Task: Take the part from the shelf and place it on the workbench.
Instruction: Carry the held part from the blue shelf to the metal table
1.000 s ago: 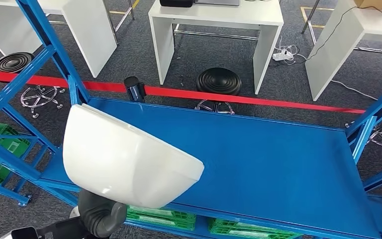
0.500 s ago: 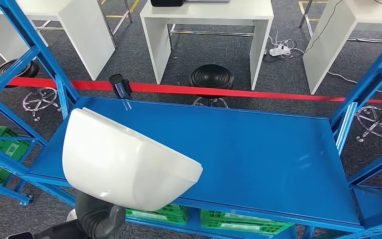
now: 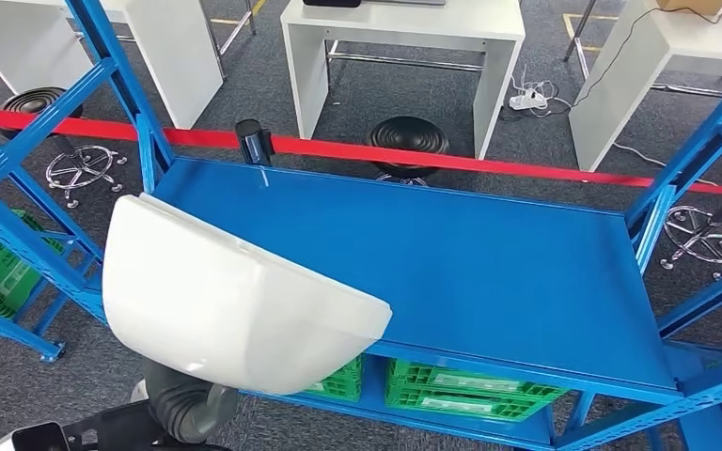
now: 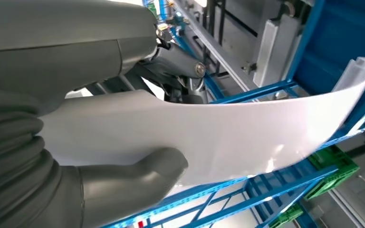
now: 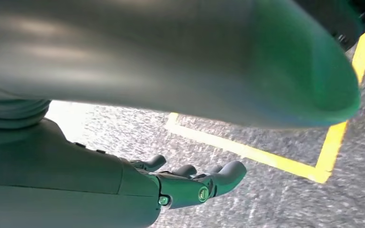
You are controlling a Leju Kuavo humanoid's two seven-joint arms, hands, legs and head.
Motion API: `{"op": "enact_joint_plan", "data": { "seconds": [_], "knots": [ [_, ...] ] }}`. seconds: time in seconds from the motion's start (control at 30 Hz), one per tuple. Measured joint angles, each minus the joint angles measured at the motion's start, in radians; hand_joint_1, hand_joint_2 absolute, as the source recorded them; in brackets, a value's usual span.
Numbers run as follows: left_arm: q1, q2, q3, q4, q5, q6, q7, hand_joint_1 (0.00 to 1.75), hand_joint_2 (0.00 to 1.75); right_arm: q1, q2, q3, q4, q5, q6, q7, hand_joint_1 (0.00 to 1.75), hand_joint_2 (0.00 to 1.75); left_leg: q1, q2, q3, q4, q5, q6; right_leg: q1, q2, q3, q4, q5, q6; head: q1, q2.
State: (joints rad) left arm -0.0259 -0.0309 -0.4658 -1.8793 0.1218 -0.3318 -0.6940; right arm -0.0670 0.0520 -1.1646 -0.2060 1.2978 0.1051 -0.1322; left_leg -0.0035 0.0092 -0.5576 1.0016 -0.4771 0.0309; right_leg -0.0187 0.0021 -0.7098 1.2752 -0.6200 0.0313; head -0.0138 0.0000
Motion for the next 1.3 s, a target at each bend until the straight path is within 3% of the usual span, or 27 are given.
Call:
{"op": "enact_joint_plan", "data": {
  "seconds": [0.03, 0.07, 0.13, 0.2, 0.23, 0.33, 0.4, 0.47, 0.5, 0.53, 0.57, 0.6, 0.67, 0.73, 0.77, 0.83, 0.87, 0.9, 0.97, 1.0, 1.03, 1.07, 1.1, 1.13, 1.17, 1.23, 1.3],
  "knots": [
    [0.000, 0.000, 0.000, 0.001, 0.001, 0.000, 0.000, 1.75, 1.75, 0.000, 0.000, 0.000, 0.000, 0.000, 0.001, 0.004, 0.00, 0.00, 0.000, 0.001, -0.014, 0.003, 0.009, -0.001, 0.000, 0.000, 0.006, 0.025, -0.001, 0.002, 0.001, 0.000],
    [0.000, 0.000, 0.000, 0.001, 0.003, 0.000, -0.001, 1.75, 1.75, 0.000, 0.000, 0.000, 0.000, 0.000, 0.002, 0.008, 0.00, 0.00, 0.001, 0.002, -0.028, 0.008, 0.017, -0.003, -0.001, 0.000, 0.029, 0.015, 0.017, 0.003, 0.001, 0.000],
    [0.001, 0.001, 0.000, 0.001, 0.004, 0.001, -0.003, 1.75, 1.75, -0.002, -0.001, 0.000, 0.000, -0.002, 0.002, 0.012, 0.00, 0.00, 0.002, 0.002, -0.056, 0.021, 0.030, -0.010, -0.002, 0.000, 0.121, -0.097, 0.058, 0.003, 0.003, 0.000],
    [0.003, 0.002, 0.001, 0.000, 0.004, 0.005, -0.004, 1.75, 1.75, -0.004, -0.003, -0.001, 0.000, -0.010, 0.004, 0.010, 0.00, 0.00, 0.001, 0.002, -0.072, 0.034, 0.040, -0.022, 0.002, 0.002, 0.198, -0.211, 0.060, -0.007, 0.004, 0.000],
    [0.004, 0.002, 0.001, 0.000, 0.003, 0.006, -0.005, 1.75, 1.75, -0.004, -0.004, -0.002, 0.000, -0.016, 0.005, 0.006, 0.00, 0.00, 0.001, 0.002, -0.076, 0.037, 0.045, -0.028, 0.005, 0.003, 0.212, -0.237, 0.053, -0.015, 0.004, 0.000],
    [0.010, 0.004, 0.001, -0.002, -0.006, 0.006, -0.006, 1.75, 1.75, -0.005, -0.006, -0.010, 0.000, -0.031, 0.006, -0.004, 0.00, 0.00, 0.003, -0.001, -0.082, 0.037, 0.055, -0.048, 0.006, 0.001, 0.200, -0.245, 0.071, -0.041, 0.003, 0.000],
    [0.013, 0.008, 0.001, -0.002, -0.010, 0.007, -0.006, 1.75, 1.75, -0.008, -0.008, -0.011, 0.000, -0.032, 0.006, -0.007, 0.00, 0.00, 0.006, -0.004, -0.101, 0.083, -0.004, -0.061, 0.003, -0.003, 0.180, -0.249, 0.093, -0.055, 0.000, 0.000],
    [0.017, 0.012, 0.001, -0.002, -0.012, 0.008, -0.006, 1.75, 1.75, -0.008, -0.011, -0.011, 0.000, -0.032, 0.006, -0.007, 0.00, 0.00, 0.009, -0.005, -0.131, 0.199, -0.102, -0.071, 0.003, -0.005, 0.152, -0.248, 0.115, -0.060, -0.006, 0.000],
    [0.019, 0.014, 0.001, -0.002, -0.012, 0.009, -0.006, 1.75, 1.75, -0.008, -0.011, -0.011, 0.000, -0.032, 0.006, -0.007, 0.00, 0.00, 0.010, -0.005, -0.140, 0.257, -0.132, -0.074, 0.003, -0.005, 0.136, -0.248, 0.127, -0.059, -0.007, 0.000],
    [0.021, 0.015, 0.001, -0.002, -0.012, 0.009, -0.006, 1.75, 1.75, -0.007, -0.012, -0.011, 0.000, -0.032, 0.006, -0.008, 0.00, 0.00, 0.010, -0.005, -0.139, 0.296, -0.139, -0.076, 0.003, -0.006, 0.120, -0.247, 0.139, -0.058, -0.008, 0.000],
    [0.023, 0.017, 0.001, -0.002, -0.013, 0.010, -0.006, 1.75, 1.75, -0.007, -0.012, -0.011, 0.000, -0.031, 0.007, -0.009, 0.00, 0.00, 0.011, -0.005, -0.122, 0.302, -0.123, -0.076, 0.003, -0.007, 0.105, -0.246, 0.150, -0.056, -0.009, 0.000],
    [0.023, 0.018, 0.001, -0.002, -0.015, 0.012, -0.006, 1.75, 1.75, -0.007, -0.012, -0.011, 0.000, -0.029, 0.007, -0.011, 0.00, 0.00, 0.011, -0.006, -0.087, 0.273, -0.096, -0.074, 0.003, -0.007, 0.090, -0.245, 0.160, -0.054, -0.010, 0.000],
    [0.023, 0.019, 0.001, -0.004, -0.023, 0.016, -0.006, 1.75, 1.75, -0.008, -0.012, -0.011, 0.000, -0.025, 0.010, -0.018, 0.00, 0.00, 0.009, -0.006, 0.021, 0.135, -0.068, -0.064, 0.004, -0.007, 0.069, -0.243, 0.181, -0.046, -0.012, 0.000],
    [0.022, 0.021, 0.001, -0.006, -0.029, 0.015, -0.006, 1.75, 1.75, -0.008, -0.013, -0.011, 0.000, -0.028, 0.016, -0.023, 0.00, 0.00, 0.003, -0.008, 0.099, 0.017, -0.082, -0.049, 0.005, -0.006, 0.061, -0.245, 0.200, -0.034, -0.011, 0.000],
    [0.020, 0.022, 0.000, -0.006, -0.030, 0.013, -0.006, 1.75, 1.75, -0.008, -0.013, -0.012, 0.000, -0.033, 0.018, -0.025, 0.00, 0.00, -0.001, -0.009, 0.110, -0.008, -0.089, -0.042, 0.004, -0.006, 0.060, -0.248, 0.209, -0.027, -0.012, 0.000],
    [0.007, 0.024, -0.004, 0.000, -0.029, 0.008, -0.006, 1.75, 1.75, -0.008, -0.013, -0.014, 0.000, -0.044, 0.020, -0.027, 0.00, 0.00, -0.002, -0.008, 0.097, -0.014, -0.073, -0.023, 0.001, -0.006, 0.057, -0.253, 0.222, -0.014, -0.013, 0.000],
    [-0.004, 0.025, -0.009, 0.004, -0.026, 0.006, -0.004, 1.75, 1.75, -0.007, -0.013, -0.016, 0.000, -0.048, 0.022, -0.028, 0.00, 0.00, -0.001, -0.007, 0.086, -0.015, -0.061, -0.013, 0.000, -0.005, 0.051, -0.243, 0.205, -0.009, -0.012, 0.000],
    [-0.018, 0.025, -0.016, 0.011, -0.021, 0.005, -0.002, 1.75, 1.75, -0.006, -0.012, -0.018, 0.000, -0.049, 0.024, -0.028, 0.00, 0.00, 0.000, -0.006, 0.074, -0.017, -0.047, -0.004, -0.001, -0.003, 0.040, -0.215, 0.169, -0.006, -0.009, 0.000],
    [-0.044, 0.027, -0.031, 0.026, -0.009, 0.006, 0.004, 1.75, 1.75, -0.006, -0.010, -0.019, 0.000, -0.047, 0.026, -0.026, 0.00, 0.00, 0.000, -0.004, 0.043, -0.017, -0.021, 0.006, -0.001, -0.002, 0.011, -0.106, 0.062, -0.003, -0.003, 0.000],
    [-0.053, 0.028, -0.038, 0.035, -0.004, 0.007, 0.006, 1.75, 1.75, -0.006, -0.009, -0.019, 0.000, -0.046, 0.026, -0.024, 0.00, 0.00, -0.002, -0.003, 0.027, -0.015, -0.008, 0.007, 0.000, -0.002, -0.002, -0.042, 0.025, -0.001, 0.000, 0.000],
    [-0.060, 0.030, -0.044, 0.043, 0.001, 0.007, 0.007, 1.75, 1.75, -0.006, -0.008, -0.019, 0.000, -0.045, 0.026, -0.023, 0.00, 0.00, -0.003, -0.002, 0.009, -0.012, 0.004, 0.007, 0.000, -0.002, -0.005, 0.007, 0.015, 0.000, 0.001, 0.000],
    [-0.066, 0.032, -0.048, 0.050, 0.005, 0.008, 0.008, 1.75, 1.75, -0.006, -0.008, -0.020, 0.000, -0.045, 0.026, -0.021, 0.00, 0.00, -0.003, -0.001, -0.009, -0.007, 0.015, 0.005, 0.001, -0.002, 0.005, 0.029, 0.029, 0.000, 0.001, 0.000],
    [-0.070, 0.035, -0.053, 0.055, 0.009, 0.008, 0.008, 1.75, 1.75, -0.006, -0.008, -0.020, 0.000, -0.046, 0.025, -0.019, 0.00, 0.00, -0.003, 0.000, -0.028, -0.001, 0.026, 0.003, 0.001, -0.002, 0.032, 0.018, 0.057, -0.001, 0.002, 0.000],
    [-0.075, 0.038, -0.057, 0.060, 0.012, 0.008, 0.008, 1.75, 1.75, -0.006, -0.008, -0.021, 0.000, -0.048, 0.026, -0.017, 0.00, 0.00, -0.003, 0.001, -0.046, 0.006, 0.034, 0.000, 0.001, -0.003, 0.077, -0.028, 0.083, -0.002, 0.003, 0.000],
    [-0.080, 0.041, -0.061, 0.063, 0.015, 0.009, 0.008, 1.75, 1.75, -0.007, -0.008, -0.023, 0.000, -0.051, 0.026, -0.014, 0.00, 0.00, -0.004, 0.001, -0.062, 0.014, 0.041, -0.003, 0.002, -0.003, 0.132, -0.098, 0.088, -0.005, 0.003, 0.000],
    [-0.089, 0.045, -0.068, 0.068, 0.018, 0.009, 0.006, 1.75, 1.75, -0.008, -0.007, -0.026, 0.000, -0.056, 0.026, -0.008, 0.00, 0.00, -0.006, 0.002, -0.080, 0.026, 0.053, -0.014, 0.006, -0.002, 0.217, -0.223, 0.062, -0.014, 0.004, 0.000],
    [-0.096, 0.048, -0.074, 0.071, 0.023, 0.010, 0.005, 1.75, 1.75, -0.007, -0.005, -0.028, 0.000, -0.060, 0.026, -0.004, 0.00, 0.00, -0.005, 0.003, -0.084, 0.026, 0.065, -0.027, 0.011, -0.003, 0.233, -0.264, 0.047, -0.027, 0.003, 0.000]
  ]
}}
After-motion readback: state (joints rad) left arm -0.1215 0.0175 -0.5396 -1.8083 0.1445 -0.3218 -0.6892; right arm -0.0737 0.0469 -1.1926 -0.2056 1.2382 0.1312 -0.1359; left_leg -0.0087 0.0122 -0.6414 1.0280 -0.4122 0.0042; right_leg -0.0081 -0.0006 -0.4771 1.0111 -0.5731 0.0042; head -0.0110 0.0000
